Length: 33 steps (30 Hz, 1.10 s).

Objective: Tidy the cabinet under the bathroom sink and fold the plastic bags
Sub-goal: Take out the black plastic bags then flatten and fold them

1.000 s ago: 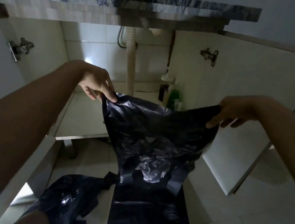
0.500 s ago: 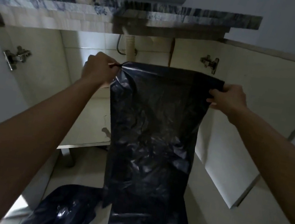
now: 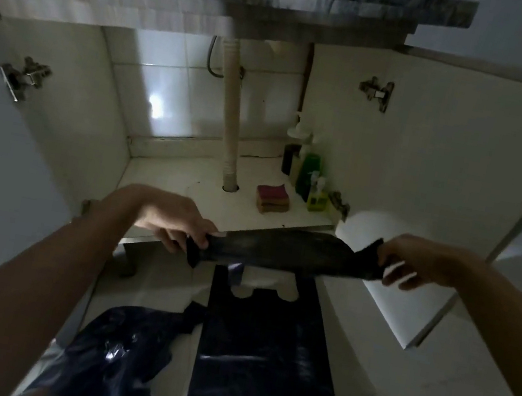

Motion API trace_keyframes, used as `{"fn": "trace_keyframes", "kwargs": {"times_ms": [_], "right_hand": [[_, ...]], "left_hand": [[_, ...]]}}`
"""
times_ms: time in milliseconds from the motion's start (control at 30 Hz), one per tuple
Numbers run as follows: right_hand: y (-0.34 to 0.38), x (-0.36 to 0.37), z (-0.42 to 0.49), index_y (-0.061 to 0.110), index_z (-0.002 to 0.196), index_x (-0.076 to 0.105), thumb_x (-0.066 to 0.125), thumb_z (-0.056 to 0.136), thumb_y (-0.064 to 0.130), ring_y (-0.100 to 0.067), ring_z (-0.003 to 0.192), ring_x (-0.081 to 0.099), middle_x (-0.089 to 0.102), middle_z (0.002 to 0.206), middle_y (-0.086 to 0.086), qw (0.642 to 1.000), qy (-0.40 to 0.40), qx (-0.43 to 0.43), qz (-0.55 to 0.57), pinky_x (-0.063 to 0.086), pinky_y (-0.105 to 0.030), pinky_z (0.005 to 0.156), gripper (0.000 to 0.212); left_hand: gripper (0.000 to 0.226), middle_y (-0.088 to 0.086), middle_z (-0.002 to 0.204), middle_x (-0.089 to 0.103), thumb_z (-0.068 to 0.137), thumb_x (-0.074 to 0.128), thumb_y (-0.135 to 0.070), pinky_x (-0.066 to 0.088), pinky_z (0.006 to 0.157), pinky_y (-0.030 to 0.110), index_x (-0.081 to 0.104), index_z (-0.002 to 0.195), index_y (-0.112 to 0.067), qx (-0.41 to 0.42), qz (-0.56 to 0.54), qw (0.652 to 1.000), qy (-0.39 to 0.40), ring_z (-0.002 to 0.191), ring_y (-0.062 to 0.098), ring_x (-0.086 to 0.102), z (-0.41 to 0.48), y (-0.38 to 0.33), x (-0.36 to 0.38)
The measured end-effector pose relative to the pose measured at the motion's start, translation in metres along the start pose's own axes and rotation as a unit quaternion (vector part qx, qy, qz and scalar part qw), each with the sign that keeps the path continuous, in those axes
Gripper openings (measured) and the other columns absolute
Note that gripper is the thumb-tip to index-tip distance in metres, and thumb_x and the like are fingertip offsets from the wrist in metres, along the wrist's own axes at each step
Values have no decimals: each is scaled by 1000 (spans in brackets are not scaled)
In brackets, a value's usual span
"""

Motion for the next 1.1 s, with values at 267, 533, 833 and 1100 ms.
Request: {"fn": "trace_keyframes", "kwargs": {"times_ms": [267,533,833,1100], "right_hand": [[-104,75,24,7,103,73,65,83,10,-24,88,74,73,103,-10,993,33,111,-24,53,-30,70,22],[-177,145,45,12,78,62,62,88,15,-20,66,69,69,75,-8,985,20,130,-108,56,-26,60,11],[-221,192,44,12,78,62,60,82,16,-9,48,61,67,73,-5,972,56,172,-152,42,-18,47,6],[-245,204,41,11,74,55,59,84,17,-15,65,73,63,73,-9,970,50,173,-162,33,-13,41,13]], "left_hand": [[6,-3,111,61,90,67,-25,51,92,32,64,95,-26,-90,71,990,83,95,7,61,46,49,98],[18,5,105,72,90,66,-24,54,74,26,72,104,-15,-97,92,989,65,103,20,69,75,88,163],[10,-4,86,68,83,70,-31,58,77,31,76,82,-24,-83,78,989,92,84,13,65,95,128,216],[9,-7,95,72,84,69,-34,58,83,30,75,89,-29,-80,86,983,141,90,5,67,100,139,258]]}}
Point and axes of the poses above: each hand's wrist, its own z-axis towards the middle knuckle, its own x-axis out of the palm, y = z × x, the point moved 9 cm from there along z, towards the middle knuckle
